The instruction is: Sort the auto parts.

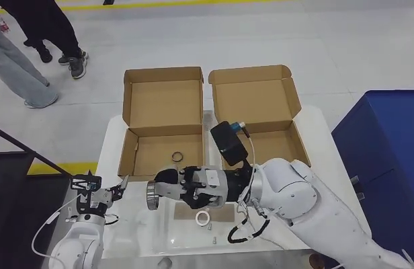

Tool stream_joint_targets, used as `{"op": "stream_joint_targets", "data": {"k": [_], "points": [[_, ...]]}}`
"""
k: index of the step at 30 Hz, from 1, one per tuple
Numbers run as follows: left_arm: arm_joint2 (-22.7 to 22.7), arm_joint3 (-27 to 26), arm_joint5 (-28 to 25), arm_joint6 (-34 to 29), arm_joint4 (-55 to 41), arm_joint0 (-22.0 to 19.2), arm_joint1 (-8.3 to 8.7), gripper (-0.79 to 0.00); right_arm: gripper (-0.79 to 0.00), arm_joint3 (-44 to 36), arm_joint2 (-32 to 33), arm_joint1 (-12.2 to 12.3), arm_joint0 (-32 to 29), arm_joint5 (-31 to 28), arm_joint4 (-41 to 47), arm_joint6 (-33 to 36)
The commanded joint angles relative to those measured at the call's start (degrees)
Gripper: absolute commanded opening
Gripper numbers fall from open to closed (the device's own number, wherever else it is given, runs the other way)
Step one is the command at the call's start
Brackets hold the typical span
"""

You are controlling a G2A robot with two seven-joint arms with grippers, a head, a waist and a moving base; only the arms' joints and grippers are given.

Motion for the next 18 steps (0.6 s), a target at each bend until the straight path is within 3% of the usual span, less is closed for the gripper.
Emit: {"op": "stream_joint_targets", "data": {"k": [1, 5, 9, 13, 18], "points": [[0.0, 0.0, 0.0, 0.0, 0.0, 0.0, 0.00, 0.000, -0.785, -0.7, 0.8, 0.2, 0.1, 4.1, -7.4, 0.9], [0.0, 0.0, 0.0, 0.0, 0.0, 0.0, 0.00, 0.000, -0.785, -6.7, 0.8, 0.8, 0.2, 16.9, -32.7, 5.8], [0.0, 0.0, 0.0, 0.0, 0.0, 0.0, 0.00, 0.000, -0.785, -11.3, -1.7, 0.6, -1.1, 23.0, -44.6, 8.5], [0.0, 0.0, 0.0, 0.0, 0.0, 0.0, 0.00, 0.000, -0.785, -13.1, -2.7, 0.3, -1.8, 24.2, -46.4, 8.7], [0.0, 0.0, 0.0, 0.0, 0.0, 0.0, 0.00, 0.000, -0.785, -13.6, -2.1, -0.3, -3.0, 22.5, -38.8, 6.5]]}}
